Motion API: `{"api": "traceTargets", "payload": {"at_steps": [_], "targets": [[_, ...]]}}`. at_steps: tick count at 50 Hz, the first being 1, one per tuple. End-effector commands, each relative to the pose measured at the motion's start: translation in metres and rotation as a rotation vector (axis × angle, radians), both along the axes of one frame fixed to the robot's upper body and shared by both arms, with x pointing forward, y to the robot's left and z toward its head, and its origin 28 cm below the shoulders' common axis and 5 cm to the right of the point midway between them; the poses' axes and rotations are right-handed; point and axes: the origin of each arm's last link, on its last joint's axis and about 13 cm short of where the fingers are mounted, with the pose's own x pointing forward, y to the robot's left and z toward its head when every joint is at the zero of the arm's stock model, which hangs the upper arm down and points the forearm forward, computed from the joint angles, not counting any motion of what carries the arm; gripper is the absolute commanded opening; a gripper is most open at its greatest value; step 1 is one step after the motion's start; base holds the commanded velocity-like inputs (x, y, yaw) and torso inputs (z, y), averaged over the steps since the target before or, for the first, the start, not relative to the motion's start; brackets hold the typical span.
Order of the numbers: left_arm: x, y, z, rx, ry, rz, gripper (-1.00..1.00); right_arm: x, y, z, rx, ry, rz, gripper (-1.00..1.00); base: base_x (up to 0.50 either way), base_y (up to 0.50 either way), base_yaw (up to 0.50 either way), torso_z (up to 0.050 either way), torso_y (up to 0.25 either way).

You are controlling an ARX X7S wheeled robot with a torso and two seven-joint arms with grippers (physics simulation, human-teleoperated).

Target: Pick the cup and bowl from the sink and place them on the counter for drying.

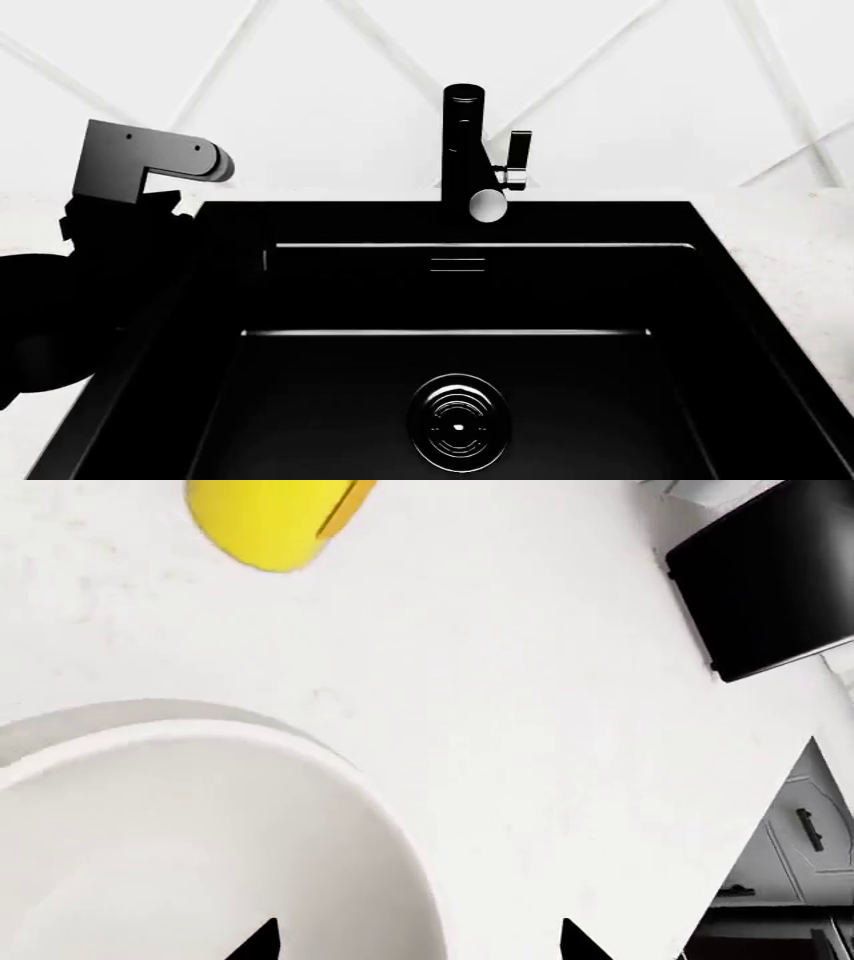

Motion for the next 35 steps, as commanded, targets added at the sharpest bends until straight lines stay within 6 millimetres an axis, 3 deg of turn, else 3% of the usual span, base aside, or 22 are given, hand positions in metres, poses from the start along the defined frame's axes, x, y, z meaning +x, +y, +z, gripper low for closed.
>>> {"api": "traceTargets", "payload": {"at_steps": [1, 7, 14, 25, 32, 35], "targets": [[0.0, 0.001, 0.0, -0.001, -0.001, -0.002, 1.0, -0.001, 0.012, 0.028, -0.012, -0.04, 0.062, 1.0, 0.0, 0.0, 0.0, 0.0, 0.0], [-0.001, -0.001, 0.0, -0.001, -0.002, 0.0, 1.0, 0.006, 0.018, 0.034, -0.01, -0.052, 0.086, 1.0, 0.0, 0.0, 0.0, 0.0, 0.0], [0.0, 0.0, 0.001, 0.0, -0.003, -0.006, 1.0, -0.01, 0.019, 0.045, 0.004, -0.063, 0.098, 1.0, 0.0, 0.0, 0.0, 0.0, 0.0], [0.0, -0.003, 0.001, 0.001, -0.003, -0.009, 1.0, -0.025, 0.025, 0.071, 0.089, -0.263, 0.122, 1.0, 0.0, 0.0, 0.0, 0.0, 0.0], [0.001, -0.006, 0.0, -0.001, -0.006, -0.009, 1.0, -0.019, 0.035, 0.086, 0.176, -0.493, 0.177, 1.0, 0.0, 0.0, 0.0, 0.0, 0.0], [-0.002, -0.001, 0.001, -0.002, -0.004, -0.01, 1.0, -0.019, 0.037, 0.086, 0.158, -0.494, 0.18, 1.0, 0.0, 0.0, 0.0, 0.0, 0.0]]}}
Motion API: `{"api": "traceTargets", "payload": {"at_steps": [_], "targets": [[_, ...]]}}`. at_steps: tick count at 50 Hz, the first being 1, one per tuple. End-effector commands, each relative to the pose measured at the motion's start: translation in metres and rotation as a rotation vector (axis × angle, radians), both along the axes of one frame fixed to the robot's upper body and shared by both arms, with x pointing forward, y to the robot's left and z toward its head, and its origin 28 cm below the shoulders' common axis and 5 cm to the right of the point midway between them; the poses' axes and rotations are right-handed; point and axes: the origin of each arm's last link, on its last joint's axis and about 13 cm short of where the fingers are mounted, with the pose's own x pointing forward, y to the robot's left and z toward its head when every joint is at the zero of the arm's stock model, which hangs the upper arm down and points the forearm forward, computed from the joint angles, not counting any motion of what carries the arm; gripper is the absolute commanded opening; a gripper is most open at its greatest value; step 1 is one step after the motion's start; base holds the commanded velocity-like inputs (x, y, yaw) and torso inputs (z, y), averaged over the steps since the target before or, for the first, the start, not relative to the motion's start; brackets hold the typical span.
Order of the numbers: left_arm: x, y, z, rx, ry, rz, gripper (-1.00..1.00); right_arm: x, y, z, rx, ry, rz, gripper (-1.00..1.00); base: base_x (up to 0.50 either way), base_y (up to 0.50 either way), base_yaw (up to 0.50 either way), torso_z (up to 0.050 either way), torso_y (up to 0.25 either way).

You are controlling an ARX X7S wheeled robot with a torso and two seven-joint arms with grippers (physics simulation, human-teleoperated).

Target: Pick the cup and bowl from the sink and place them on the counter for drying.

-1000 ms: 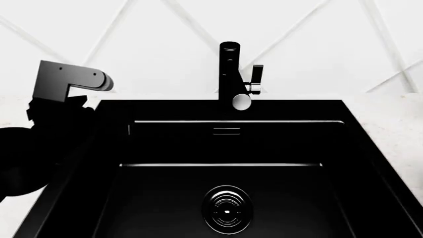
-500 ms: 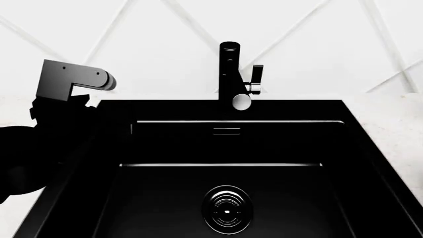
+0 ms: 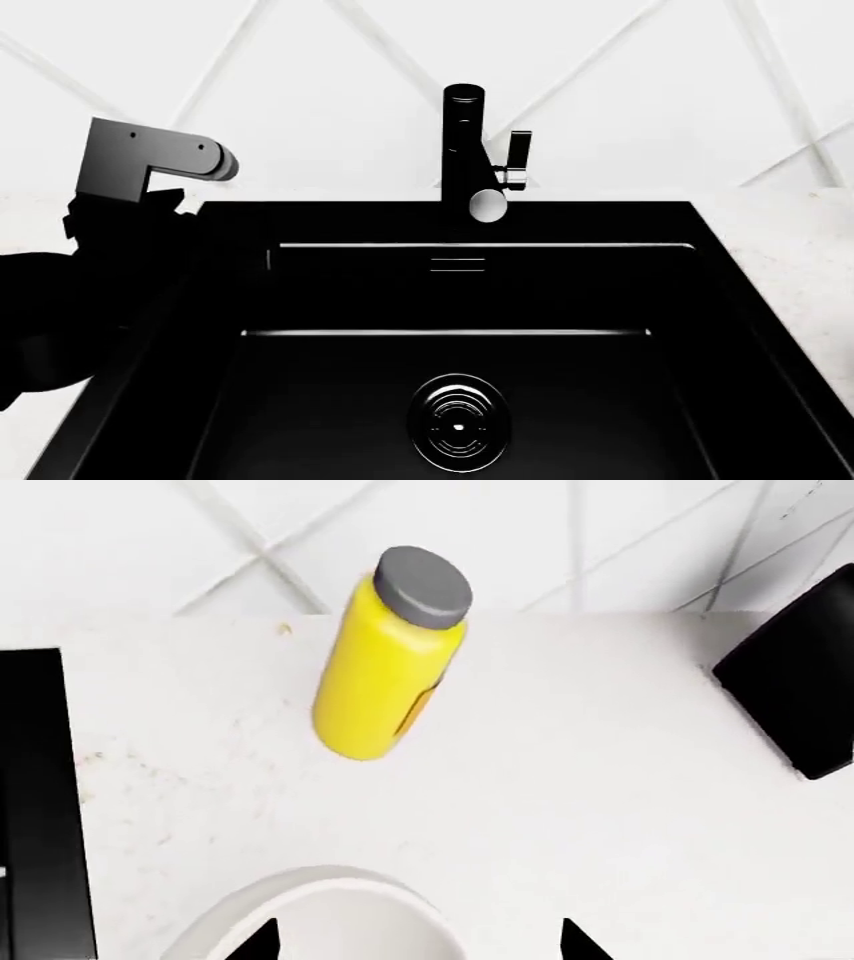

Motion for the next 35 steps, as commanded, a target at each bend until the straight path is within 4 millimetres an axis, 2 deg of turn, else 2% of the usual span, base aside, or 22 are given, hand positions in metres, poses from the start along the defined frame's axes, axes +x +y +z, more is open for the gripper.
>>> {"api": "traceTargets", "payload": {"at_steps": [1, 6, 12, 13, 14, 15, 16, 23, 28, 35], "targets": [[0.0, 0.002, 0.0, -0.001, 0.001, -0.001, 1.0, -0.003, 0.011, 0.016, 0.053, -0.178, 0.045, 1.0, 0.0, 0.0, 0.0, 0.0, 0.0], [0.001, 0.001, 0.0, -0.002, -0.001, -0.003, 1.0, -0.001, 0.012, 0.015, 0.024, -0.196, 0.041, 1.0, 0.0, 0.0, 0.0, 0.0, 0.0], [0.003, -0.001, -0.001, -0.003, 0.002, -0.007, 1.0, 0.01, 0.02, 0.006, 0.084, -0.282, 0.112, 1.0, 0.0, 0.0, 0.0, 0.0, 0.0], [0.002, 0.001, -0.001, -0.005, 0.001, -0.007, 1.0, 0.013, 0.022, 0.005, 0.091, -0.357, 0.119, 1.0, 0.0, 0.0, 0.0, 0.0, 0.0], [0.004, -0.001, 0.0, 0.004, 0.006, -0.008, 1.0, 0.011, 0.035, -0.016, 0.138, -0.408, 0.165, 1.0, 0.0, 0.0, 0.0, 0.0, 0.0], [0.004, -0.003, 0.0, 0.003, 0.003, -0.008, 1.0, 0.017, 0.044, -0.019, 0.232, -0.496, 0.218, 1.0, 0.0, 0.0, 0.0, 0.0, 0.0], [0.004, -0.003, -0.001, 0.002, 0.003, -0.008, 1.0, 0.021, 0.046, -0.01, 0.254, -0.638, 0.223, 1.0, 0.0, 0.0, 0.0, 0.0, 0.0], [0.006, -0.007, -0.005, -0.005, 0.007, -0.012, 1.0, 0.025, 0.072, -0.022, 0.219, -0.666, 0.374, 1.0, 0.0, 0.0, 0.0, 0.0, 0.0], [0.005, -0.008, -0.008, 0.001, 0.009, -0.016, 1.0, 0.027, 0.087, -0.031, 0.285, -0.747, 0.442, 1.0, 0.0, 0.0, 0.0, 0.0, 0.0], [0.003, 0.0, -0.006, -0.001, 0.009, -0.014, 1.0, 0.032, 0.095, -0.044, 0.294, -0.761, 0.498, 1.0, 0.0, 0.0, 0.0, 0.0, 0.0]]}}
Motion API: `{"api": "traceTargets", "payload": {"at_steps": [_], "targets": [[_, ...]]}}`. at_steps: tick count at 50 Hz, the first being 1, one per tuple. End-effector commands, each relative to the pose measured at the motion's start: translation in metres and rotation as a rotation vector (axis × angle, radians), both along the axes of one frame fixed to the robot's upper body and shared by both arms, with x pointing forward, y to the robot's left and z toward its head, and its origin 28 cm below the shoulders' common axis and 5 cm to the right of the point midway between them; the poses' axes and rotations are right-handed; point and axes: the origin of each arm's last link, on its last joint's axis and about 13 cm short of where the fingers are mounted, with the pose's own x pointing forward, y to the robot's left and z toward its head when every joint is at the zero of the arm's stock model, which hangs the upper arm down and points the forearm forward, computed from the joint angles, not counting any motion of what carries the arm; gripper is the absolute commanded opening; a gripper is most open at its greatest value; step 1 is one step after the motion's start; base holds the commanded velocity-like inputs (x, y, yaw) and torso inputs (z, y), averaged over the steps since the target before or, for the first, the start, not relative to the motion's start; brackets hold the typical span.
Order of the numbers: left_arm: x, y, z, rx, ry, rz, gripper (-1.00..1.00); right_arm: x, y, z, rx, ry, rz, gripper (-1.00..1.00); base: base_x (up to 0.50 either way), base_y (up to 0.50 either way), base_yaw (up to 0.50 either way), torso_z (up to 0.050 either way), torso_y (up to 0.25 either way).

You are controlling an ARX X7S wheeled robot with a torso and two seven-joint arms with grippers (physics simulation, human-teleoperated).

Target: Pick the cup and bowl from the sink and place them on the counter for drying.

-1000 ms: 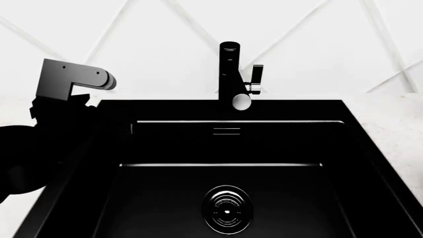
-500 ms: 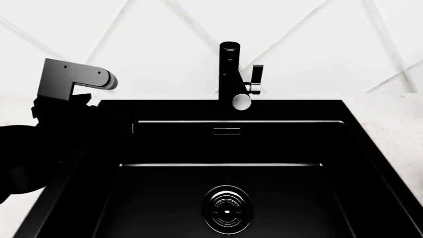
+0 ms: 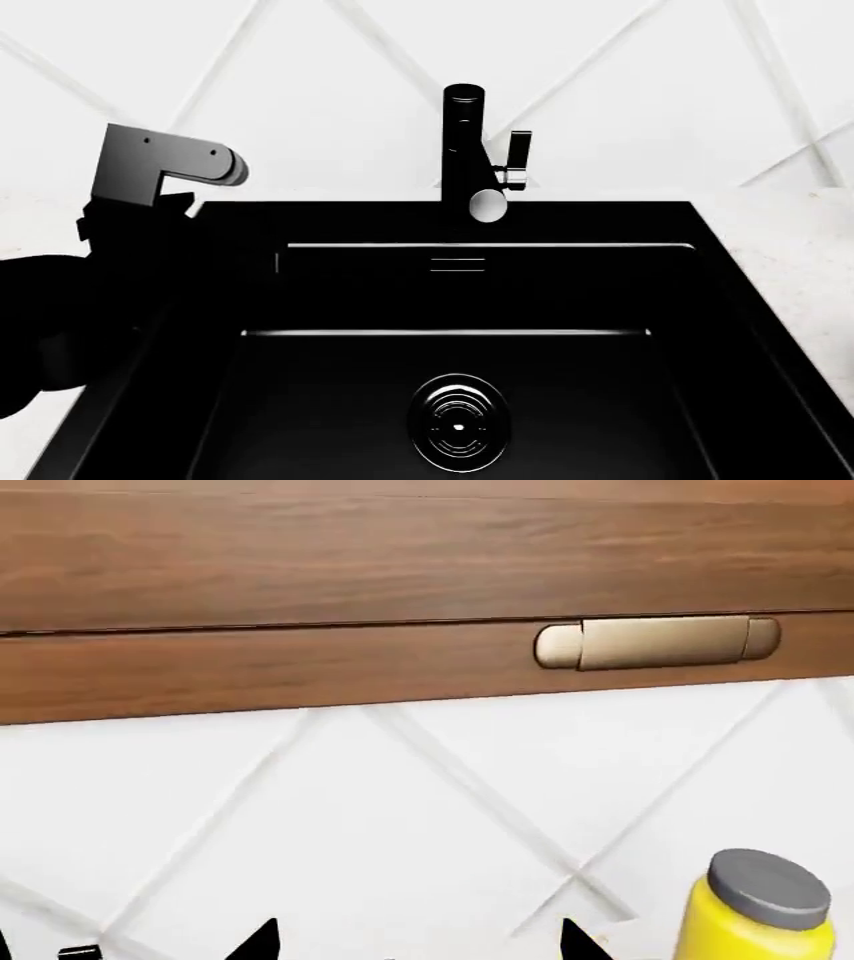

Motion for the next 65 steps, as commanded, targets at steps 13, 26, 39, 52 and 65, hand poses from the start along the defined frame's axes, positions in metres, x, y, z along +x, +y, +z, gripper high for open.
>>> {"api": "traceTargets", "payload": {"at_steps": [13, 26, 39, 52, 65], "targets": [[0.001, -0.002, -0.003, 0.003, -0.02, -0.007, 1.0, 0.013, 0.038, -0.037, 0.06, -0.087, 0.217, 1.0, 0.0, 0.0, 0.0, 0.0, 0.0], [0.003, -0.004, -0.006, 0.003, -0.047, -0.02, 1.0, 0.037, 0.057, -0.062, -0.029, -0.083, 0.256, 1.0, 0.0, 0.0, 0.0, 0.0, 0.0], [0.01, -0.009, -0.001, 0.002, -0.077, -0.021, 1.0, 0.046, 0.065, -0.08, -0.052, -0.084, 0.275, 1.0, 0.0, 0.0, 0.0, 0.0, 0.0], [0.023, -0.022, 0.036, 0.036, -0.152, -0.032, 1.0, 0.054, 0.068, -0.078, -0.03, -0.061, 0.288, 1.0, 0.0, 0.0, 0.0, 0.0, 0.0], [0.034, -0.033, 0.063, 0.047, -0.2, -0.046, 1.0, 0.06, 0.074, -0.05, -0.03, -0.091, 0.291, 1.0, 0.0, 0.0, 0.0, 0.0, 0.0]]}}
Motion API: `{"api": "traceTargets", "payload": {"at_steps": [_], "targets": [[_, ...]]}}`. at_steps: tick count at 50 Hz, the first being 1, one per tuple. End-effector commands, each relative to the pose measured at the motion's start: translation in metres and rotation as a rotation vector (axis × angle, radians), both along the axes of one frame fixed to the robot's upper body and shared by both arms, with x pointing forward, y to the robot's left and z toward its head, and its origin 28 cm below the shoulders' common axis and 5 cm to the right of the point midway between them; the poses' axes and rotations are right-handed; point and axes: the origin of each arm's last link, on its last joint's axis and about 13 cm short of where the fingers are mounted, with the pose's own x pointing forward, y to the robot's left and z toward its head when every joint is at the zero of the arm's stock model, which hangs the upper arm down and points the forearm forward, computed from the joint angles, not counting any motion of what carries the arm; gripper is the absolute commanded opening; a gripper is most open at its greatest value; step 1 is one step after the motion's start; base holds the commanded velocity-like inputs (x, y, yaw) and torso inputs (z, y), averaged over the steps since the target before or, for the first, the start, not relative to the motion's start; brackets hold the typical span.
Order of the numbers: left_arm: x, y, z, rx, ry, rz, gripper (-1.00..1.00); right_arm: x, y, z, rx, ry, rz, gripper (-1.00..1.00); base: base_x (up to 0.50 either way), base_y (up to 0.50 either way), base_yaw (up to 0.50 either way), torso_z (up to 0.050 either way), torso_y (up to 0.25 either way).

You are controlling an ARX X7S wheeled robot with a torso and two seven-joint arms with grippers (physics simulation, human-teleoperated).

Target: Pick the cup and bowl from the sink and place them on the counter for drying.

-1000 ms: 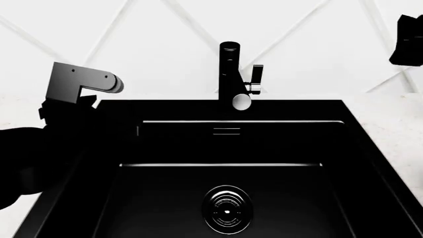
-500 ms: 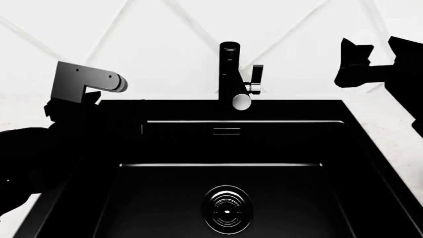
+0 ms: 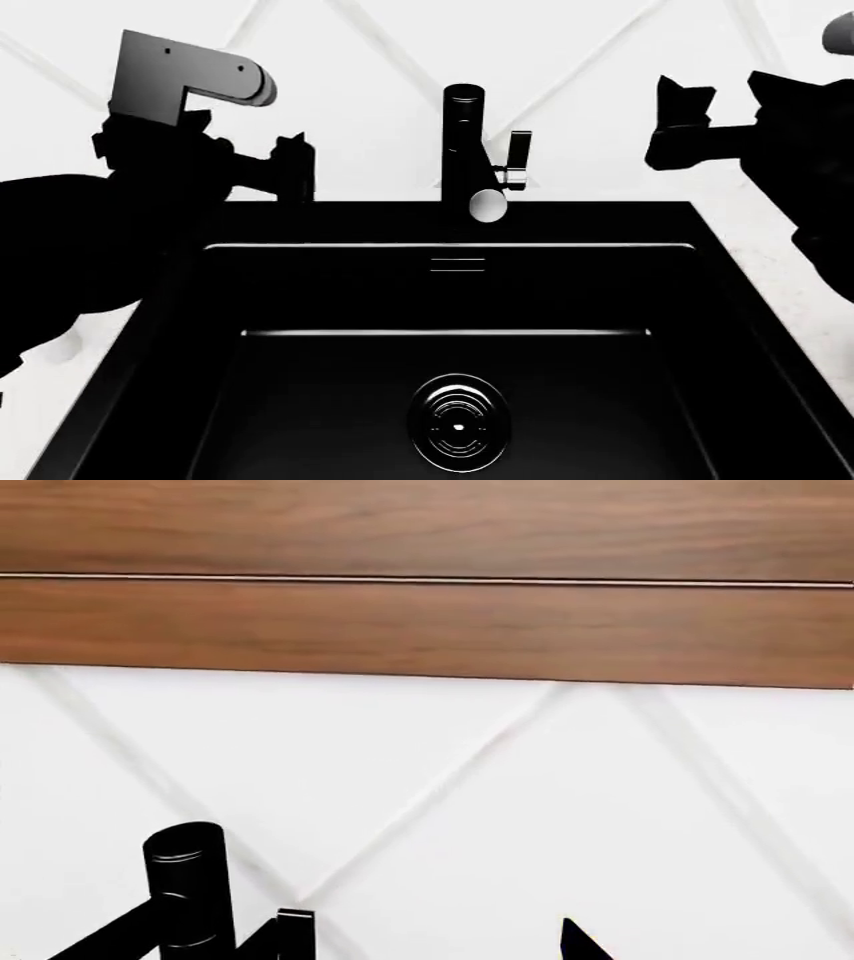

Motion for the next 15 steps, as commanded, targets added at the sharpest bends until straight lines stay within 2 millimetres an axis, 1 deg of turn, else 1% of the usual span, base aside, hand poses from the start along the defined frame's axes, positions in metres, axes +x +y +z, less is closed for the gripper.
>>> {"api": "traceTargets", "payload": {"at_steps": [1, 2, 4, 7, 9, 10, 12, 15], "targets": [[0.007, -0.007, 0.028, 0.014, -0.052, -0.011, 1.0, 0.003, 0.006, 0.023, -0.005, -0.03, 0.011, 1.0, 0.0, 0.0, 0.0, 0.0, 0.0], [0.007, -0.006, 0.029, 0.019, -0.052, -0.011, 1.0, 0.002, 0.006, 0.025, -0.003, -0.031, 0.013, 1.0, 0.0, 0.0, 0.0, 0.0, 0.0], [0.011, -0.012, 0.029, 0.026, -0.055, -0.012, 1.0, 0.003, 0.005, 0.029, -0.008, -0.035, 0.011, 1.0, 0.0, 0.0, 0.0, 0.0, 0.0], [0.013, -0.014, 0.035, 0.026, -0.069, -0.015, 1.0, 0.003, 0.005, 0.036, -0.012, -0.04, 0.011, 1.0, 0.0, 0.0, 0.0, 0.0, 0.0], [0.008, -0.007, 0.047, 0.011, -0.089, -0.021, 1.0, 0.002, 0.005, 0.04, -0.014, -0.046, 0.013, 1.0, 0.0, 0.0, 0.0, 0.0, 0.0], [0.011, -0.015, 0.046, 0.011, -0.096, -0.023, 1.0, 0.002, 0.005, 0.042, -0.013, -0.051, 0.012, 1.0, 0.0, 0.0, 0.0, 0.0, 0.0], [0.009, -0.009, 0.055, 0.006, -0.105, -0.023, 1.0, 0.002, 0.005, 0.046, -0.012, -0.061, 0.012, 1.0, 0.0, 0.0, 0.0, 0.0, 0.0], [0.012, -0.012, 0.062, -0.004, -0.116, -0.034, 1.0, 0.0, 0.005, 0.056, -0.007, -0.09, 0.013, 1.0, 0.0, 0.0, 0.0, 0.0, 0.0]]}}
